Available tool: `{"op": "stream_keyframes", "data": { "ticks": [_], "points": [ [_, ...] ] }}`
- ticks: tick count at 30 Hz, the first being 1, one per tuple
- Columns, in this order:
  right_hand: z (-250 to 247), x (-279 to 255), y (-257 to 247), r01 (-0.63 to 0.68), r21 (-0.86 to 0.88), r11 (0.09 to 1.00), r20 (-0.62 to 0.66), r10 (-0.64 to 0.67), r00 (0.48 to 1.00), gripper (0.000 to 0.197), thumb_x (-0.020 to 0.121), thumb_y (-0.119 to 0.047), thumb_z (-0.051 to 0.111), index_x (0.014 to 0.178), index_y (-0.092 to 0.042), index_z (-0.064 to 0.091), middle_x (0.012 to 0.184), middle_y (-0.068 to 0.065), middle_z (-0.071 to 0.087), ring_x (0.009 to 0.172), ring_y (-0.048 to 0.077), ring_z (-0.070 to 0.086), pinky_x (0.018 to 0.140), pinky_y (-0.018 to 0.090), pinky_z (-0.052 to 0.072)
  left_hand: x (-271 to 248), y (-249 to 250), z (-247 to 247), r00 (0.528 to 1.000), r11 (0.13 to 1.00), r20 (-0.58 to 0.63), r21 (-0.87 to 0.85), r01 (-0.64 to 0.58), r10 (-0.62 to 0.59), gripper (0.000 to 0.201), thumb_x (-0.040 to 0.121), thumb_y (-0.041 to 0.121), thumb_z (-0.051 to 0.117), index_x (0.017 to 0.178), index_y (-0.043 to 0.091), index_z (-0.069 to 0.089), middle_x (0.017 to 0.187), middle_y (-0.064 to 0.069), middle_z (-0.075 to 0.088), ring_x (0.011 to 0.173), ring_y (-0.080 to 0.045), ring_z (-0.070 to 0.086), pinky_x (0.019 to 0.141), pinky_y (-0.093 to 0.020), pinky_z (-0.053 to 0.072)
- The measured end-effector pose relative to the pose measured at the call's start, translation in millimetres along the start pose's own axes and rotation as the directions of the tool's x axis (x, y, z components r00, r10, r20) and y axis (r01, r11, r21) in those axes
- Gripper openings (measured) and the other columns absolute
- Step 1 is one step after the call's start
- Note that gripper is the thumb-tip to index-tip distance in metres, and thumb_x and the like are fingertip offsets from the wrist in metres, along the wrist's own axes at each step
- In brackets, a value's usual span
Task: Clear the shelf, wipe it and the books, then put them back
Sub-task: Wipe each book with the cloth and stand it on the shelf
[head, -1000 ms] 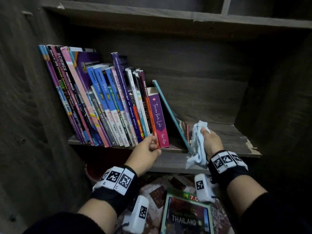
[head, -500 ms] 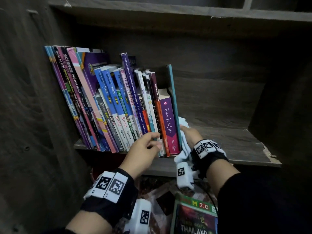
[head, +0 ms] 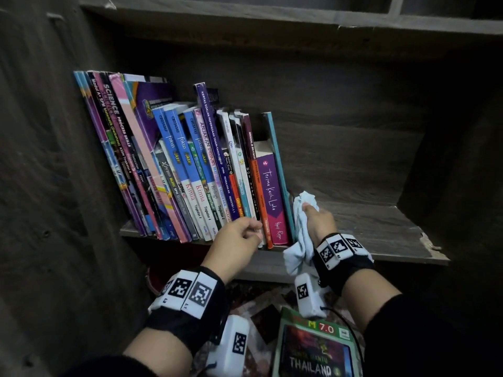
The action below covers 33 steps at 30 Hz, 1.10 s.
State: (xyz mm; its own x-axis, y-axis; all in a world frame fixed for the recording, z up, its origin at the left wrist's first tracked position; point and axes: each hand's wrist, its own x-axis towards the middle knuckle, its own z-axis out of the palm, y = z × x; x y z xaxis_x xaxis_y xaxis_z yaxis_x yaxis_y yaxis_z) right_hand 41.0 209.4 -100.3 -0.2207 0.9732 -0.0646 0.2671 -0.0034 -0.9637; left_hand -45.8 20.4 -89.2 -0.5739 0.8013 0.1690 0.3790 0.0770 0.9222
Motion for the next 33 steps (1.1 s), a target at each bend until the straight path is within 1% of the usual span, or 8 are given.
{"op": "stream_keyframes", "data": {
  "ticks": [4, 8, 14, 19, 24, 28, 30, 33],
  "points": [
    [-13, 2, 1, -0.034, -0.013, 0.999, -0.006, 0.034, 0.999, 0.052, 0.097, -0.033, 0.049, 0.129, 0.007, 0.051, 0.128, 0.020, 0.057, 0.118, 0.035, 0.053, 0.083, 0.029, 0.036, -2, 0, 0, 1.000, 1.000, -0.007, 0.001, -0.001, 0.001, 0.022, 0.092, 0.013, 0.059, 0.088, 0.034, 0.061, 0.094, -0.002, 0.069, 0.090, -0.026, 0.067, 0.088, -0.046, 0.054],
    [-22, 1, 2, -0.060, -0.035, 0.998, -0.004, 0.060, 0.998, 0.054, 0.097, -0.035, 0.049, 0.131, 0.007, 0.050, 0.130, 0.022, 0.056, 0.119, 0.035, 0.053, 0.083, 0.028, 0.034, -4, 1, 0, 1.000, 1.000, -0.010, -0.002, -0.010, 0.010, 0.023, 0.093, 0.012, 0.058, 0.087, 0.034, 0.061, 0.094, -0.001, 0.069, 0.090, -0.025, 0.067, 0.088, -0.046, 0.054],
    [-27, -3, -3, -0.072, -0.103, 0.992, 0.037, 0.076, 0.996, 0.051, 0.096, -0.034, 0.050, 0.126, 0.006, 0.055, 0.124, 0.020, 0.060, 0.110, 0.033, 0.056, 0.078, 0.026, 0.033, -5, 0, -1, 1.000, 1.000, -0.001, 0.015, -0.028, 0.028, 0.021, 0.093, 0.013, 0.056, 0.095, 0.033, 0.063, 0.098, 0.000, 0.069, 0.088, -0.025, 0.068, 0.086, -0.047, 0.055],
    [-18, -9, -15, -0.043, -0.131, 0.990, 0.120, 0.059, 0.991, 0.043, 0.097, -0.030, 0.048, 0.119, 0.006, 0.058, 0.114, 0.016, 0.062, 0.094, 0.027, 0.055, 0.076, 0.026, 0.035, -3, 2, -4, 0.999, 0.999, 0.000, 0.027, -0.043, 0.043, 0.017, 0.093, 0.015, 0.056, 0.096, 0.030, 0.063, 0.095, -0.004, 0.069, 0.086, -0.025, 0.068, 0.085, -0.046, 0.055],
    [1, -11, -23, -0.025, -0.124, 0.992, 0.175, 0.047, 0.983, 0.047, 0.097, -0.031, 0.050, 0.120, 0.009, 0.058, 0.121, 0.019, 0.062, 0.101, 0.029, 0.058, 0.080, 0.029, 0.039, 0, 0, -10, 0.999, 0.999, -0.013, 0.017, -0.047, 0.048, 0.012, 0.094, 0.018, 0.058, 0.100, 0.025, 0.065, 0.097, 0.002, 0.067, 0.090, -0.020, 0.066, 0.081, -0.034, 0.054],
    [-3, -13, -20, -0.010, -0.129, 0.992, 0.178, 0.033, 0.983, 0.049, 0.095, -0.036, 0.050, 0.121, 0.005, 0.059, 0.121, 0.020, 0.063, 0.110, 0.034, 0.059, 0.097, 0.038, 0.045, -1, -3, -11, 1.000, 1.000, -0.012, 0.011, -0.029, 0.029, 0.012, 0.094, 0.017, 0.058, 0.102, 0.024, 0.064, 0.097, 0.001, 0.067, 0.091, -0.019, 0.066, 0.071, -0.024, 0.045],
    [-4, -16, -21, 0.005, -0.149, 0.989, 0.174, 0.021, 0.984, 0.048, 0.097, -0.033, 0.049, 0.123, 0.006, 0.058, 0.124, 0.019, 0.061, 0.113, 0.034, 0.058, 0.095, 0.034, 0.043, -2, -2, -11, 0.999, 0.999, -0.011, 0.018, -0.030, 0.030, 0.012, 0.094, 0.018, 0.058, 0.102, 0.025, 0.063, 0.097, 0.001, 0.067, 0.091, -0.018, 0.066, 0.071, -0.023, 0.045],
    [-6, -18, -21, 0.025, -0.146, 0.989, 0.156, -0.002, 0.988, 0.042, 0.098, -0.027, 0.049, 0.122, 0.006, 0.057, 0.123, 0.020, 0.061, 0.112, 0.032, 0.057, 0.083, 0.026, 0.038, -3, -2, -11, 1.000, 0.999, -0.011, 0.017, -0.029, 0.029, 0.012, 0.094, 0.018, 0.057, 0.102, 0.025, 0.064, 0.097, 0.002, 0.067, 0.091, -0.019, 0.066, 0.071, -0.023, 0.045]
  ]
}}
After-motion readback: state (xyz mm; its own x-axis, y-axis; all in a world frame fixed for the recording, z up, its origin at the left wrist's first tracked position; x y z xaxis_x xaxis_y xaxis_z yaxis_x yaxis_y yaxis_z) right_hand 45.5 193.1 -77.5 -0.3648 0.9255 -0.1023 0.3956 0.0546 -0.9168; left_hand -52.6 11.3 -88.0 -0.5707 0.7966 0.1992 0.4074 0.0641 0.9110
